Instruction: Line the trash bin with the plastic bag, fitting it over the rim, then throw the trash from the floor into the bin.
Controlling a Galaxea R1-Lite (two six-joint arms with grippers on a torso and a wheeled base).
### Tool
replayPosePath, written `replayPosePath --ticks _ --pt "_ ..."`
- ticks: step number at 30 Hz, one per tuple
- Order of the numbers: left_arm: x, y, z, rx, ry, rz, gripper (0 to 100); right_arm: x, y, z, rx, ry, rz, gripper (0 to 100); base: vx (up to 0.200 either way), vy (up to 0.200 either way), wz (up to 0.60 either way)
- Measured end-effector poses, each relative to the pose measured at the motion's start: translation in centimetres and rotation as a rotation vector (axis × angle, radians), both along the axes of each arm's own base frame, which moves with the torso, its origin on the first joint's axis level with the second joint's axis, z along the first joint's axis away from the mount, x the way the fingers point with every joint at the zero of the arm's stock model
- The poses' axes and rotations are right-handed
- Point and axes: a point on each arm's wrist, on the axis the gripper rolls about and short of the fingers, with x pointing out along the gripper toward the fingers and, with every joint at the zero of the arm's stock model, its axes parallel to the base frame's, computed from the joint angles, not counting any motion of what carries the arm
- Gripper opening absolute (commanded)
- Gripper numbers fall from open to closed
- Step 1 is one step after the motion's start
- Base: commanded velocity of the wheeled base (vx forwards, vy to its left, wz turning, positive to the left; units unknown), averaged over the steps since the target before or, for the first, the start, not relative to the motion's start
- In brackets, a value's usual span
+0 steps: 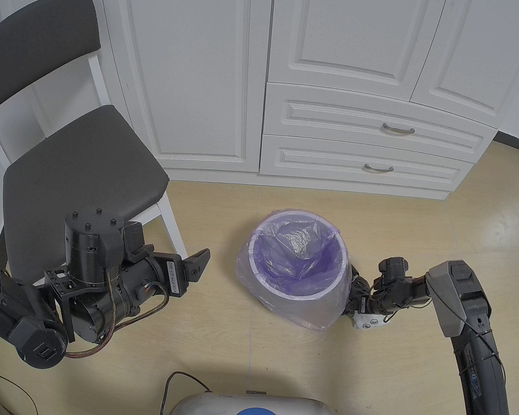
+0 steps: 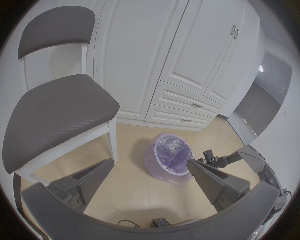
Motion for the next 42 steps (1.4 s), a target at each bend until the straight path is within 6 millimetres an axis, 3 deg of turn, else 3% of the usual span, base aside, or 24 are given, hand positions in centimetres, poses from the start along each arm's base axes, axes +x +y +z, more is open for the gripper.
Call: replayPosePath --ticks 7,8,23,42 --pt "0.0 0.0 0.1 -0.002 -0.002 -0.001 100 -0.2 0.1 -1.7 -0.015 0.01 0.015 100 0.0 0.0 0.0" --pt "0.0 0.0 0.0 -0.002 -0.002 -0.001 100 -0.2 0.1 -1.8 -0.014 0.012 0.015 0 0.0 0.0 0.0" --pt "-0.1 -0.1 0.0 -0.003 -0.001 -0.005 100 -0.2 -0.1 -1.9 -0.013 0.02 -0.012 0 0.0 0.0 0.0" --pt "-0.4 0.1 0.3 -0.005 -0.01 -0.004 100 0.1 -1.9 -0.9 0.02 0.004 -0.214 0 0.0 0.0 0.0"
